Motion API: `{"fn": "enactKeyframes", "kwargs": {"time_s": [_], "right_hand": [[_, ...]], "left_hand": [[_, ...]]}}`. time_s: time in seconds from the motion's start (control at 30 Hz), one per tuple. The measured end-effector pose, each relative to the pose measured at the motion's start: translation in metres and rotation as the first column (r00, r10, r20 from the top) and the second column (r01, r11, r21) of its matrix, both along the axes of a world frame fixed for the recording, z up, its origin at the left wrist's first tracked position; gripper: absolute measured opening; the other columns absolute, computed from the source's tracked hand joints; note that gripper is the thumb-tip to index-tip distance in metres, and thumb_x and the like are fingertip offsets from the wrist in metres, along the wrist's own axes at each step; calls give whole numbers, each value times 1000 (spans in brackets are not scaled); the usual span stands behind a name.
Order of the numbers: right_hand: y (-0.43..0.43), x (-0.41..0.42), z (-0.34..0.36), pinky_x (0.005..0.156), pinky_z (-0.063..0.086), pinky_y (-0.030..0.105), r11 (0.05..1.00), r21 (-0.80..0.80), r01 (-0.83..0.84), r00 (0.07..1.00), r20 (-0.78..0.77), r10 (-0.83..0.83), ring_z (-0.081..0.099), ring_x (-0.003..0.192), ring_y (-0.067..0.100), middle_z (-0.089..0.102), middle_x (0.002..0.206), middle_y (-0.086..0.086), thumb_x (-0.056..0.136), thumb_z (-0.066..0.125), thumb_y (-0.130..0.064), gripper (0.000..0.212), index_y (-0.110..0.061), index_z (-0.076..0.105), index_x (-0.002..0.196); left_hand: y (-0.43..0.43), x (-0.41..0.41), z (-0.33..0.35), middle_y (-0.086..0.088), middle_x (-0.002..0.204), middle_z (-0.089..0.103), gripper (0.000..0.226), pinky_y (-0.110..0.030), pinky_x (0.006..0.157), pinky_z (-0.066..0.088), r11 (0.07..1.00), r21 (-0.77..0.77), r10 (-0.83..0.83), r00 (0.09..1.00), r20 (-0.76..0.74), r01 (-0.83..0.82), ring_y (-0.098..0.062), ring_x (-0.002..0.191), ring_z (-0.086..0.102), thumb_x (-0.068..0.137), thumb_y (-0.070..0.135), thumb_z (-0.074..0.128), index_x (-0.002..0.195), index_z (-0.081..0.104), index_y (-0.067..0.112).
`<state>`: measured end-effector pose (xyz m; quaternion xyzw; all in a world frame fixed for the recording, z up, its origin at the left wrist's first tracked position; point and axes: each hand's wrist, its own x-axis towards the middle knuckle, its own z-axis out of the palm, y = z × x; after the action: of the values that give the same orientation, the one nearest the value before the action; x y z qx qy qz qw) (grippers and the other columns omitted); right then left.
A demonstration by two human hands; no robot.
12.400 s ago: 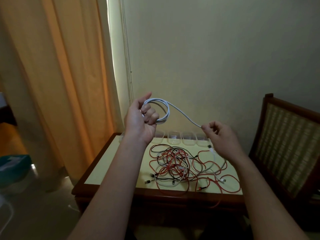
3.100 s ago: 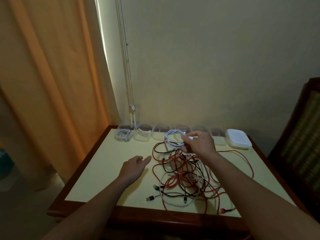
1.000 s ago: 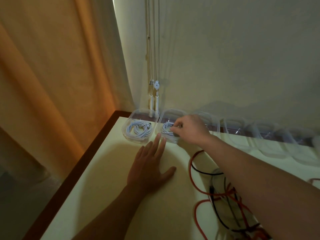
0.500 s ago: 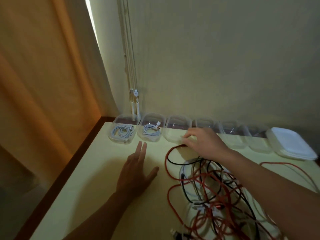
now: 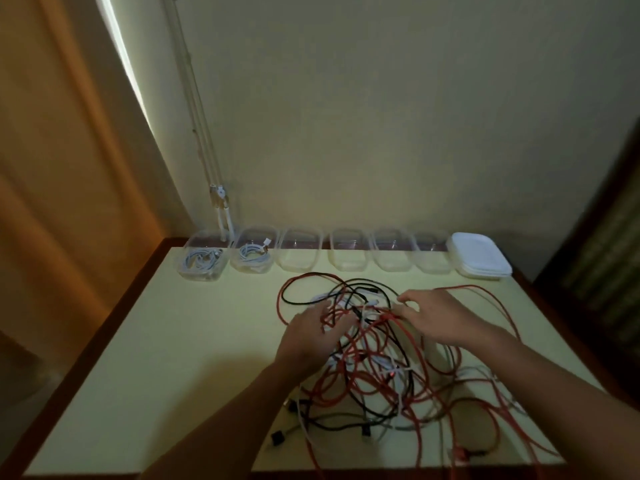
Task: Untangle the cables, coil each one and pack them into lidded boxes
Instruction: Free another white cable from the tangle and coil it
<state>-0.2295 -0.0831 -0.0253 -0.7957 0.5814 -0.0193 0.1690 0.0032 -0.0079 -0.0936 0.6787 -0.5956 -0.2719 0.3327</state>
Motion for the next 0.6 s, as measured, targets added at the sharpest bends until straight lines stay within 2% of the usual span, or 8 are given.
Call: {"fn": "enactKeyframes", "kwargs": {"time_s": [0.07, 0.13, 0.2, 0.3, 0.37, 0.47, 0.53, 0.6], "right_hand": [[17, -12, -15, 91, 49, 33, 999, 49, 12, 1000, -17, -11, 62, 114, 28, 68, 126, 9, 104, 43, -51, 47, -21, 63, 132], [31, -22, -34, 93, 49, 33, 995, 94, 15, 1000, 21, -17, 63, 110, 25, 69, 123, 6, 104, 36, -56, 49, -24, 63, 129], [45, -28, -53, 101, 47, 36, 989, 143, 37, 990, 129, -56, 59, 115, 18, 65, 131, 0, 101, 26, -65, 55, -30, 59, 130], [63, -28, -76, 118, 32, 43, 993, 42, 114, 953, 279, -122, 37, 144, 13, 40, 158, -8, 95, 16, -79, 78, -33, 32, 156], [70, -25, -81, 119, 31, 45, 991, -52, 121, 933, 347, -95, 30, 148, 11, 32, 161, -14, 88, 15, -87, 86, -37, 21, 159], [67, -25, -96, 120, 29, 38, 983, -181, -38, 976, 204, 75, 25, 150, 13, 26, 164, -10, 99, 31, -69, 71, -38, 14, 160], [58, -31, -109, 117, 29, 34, 975, -217, -50, 994, 88, 71, 26, 149, 18, 23, 166, -3, 106, 30, -51, 59, -38, 10, 161], [47, -33, -114, 115, 31, 36, 968, -252, -13, 999, 44, 25, 28, 148, 21, 26, 166, -1, 109, 23, -45, 53, -38, 12, 160]], "left_hand": [[3, -17, -14, 12, 139, 57, 80, -43, 104, 48, 994, 29, -107, 993, 41, 106, -10, 125, 55, 77, 80, 57, 143, 45, 37], [2, -26, -29, 6, 159, 33, 93, -46, 112, 39, 981, 103, -183, 950, 253, 162, -18, 142, 36, 79, 73, 56, 156, 22, 33], [5, -31, -38, 1, 166, 12, 96, -46, 115, 33, 982, 132, -179, 881, 438, 134, -24, 148, 22, 85, 59, 54, 160, 5, 25], [9, -34, -47, 2, 167, 9, 85, -42, 115, 34, 995, 50, -104, 843, 527, 92, -22, 148, 21, 94, 52, 48, 159, 0, 25], [8, -32, -53, 2, 167, 11, 79, -40, 114, 35, 995, 0, -81, 815, 574, 99, -21, 148, 22, 97, 52, 43, 159, 1, 25], [0, -26, -56, 0, 166, 18, 72, -42, 112, 37, 993, -32, -77, 811, 580, 117, -23, 147, 27, 101, 53, 38, 160, 8, 23], [-6, -21, -55, 0, 165, 21, 70, -41, 114, 35, 996, -26, -58, 844, 534, 85, -23, 147, 27, 102, 55, 35, 160, 13, 22], [-12, -15, -53, 1, 165, 22, 69, -41, 115, 33, 998, 1, -61, 851, 522, 71, -22, 146, 28, 102, 54, 37, 160, 13, 23]]}}
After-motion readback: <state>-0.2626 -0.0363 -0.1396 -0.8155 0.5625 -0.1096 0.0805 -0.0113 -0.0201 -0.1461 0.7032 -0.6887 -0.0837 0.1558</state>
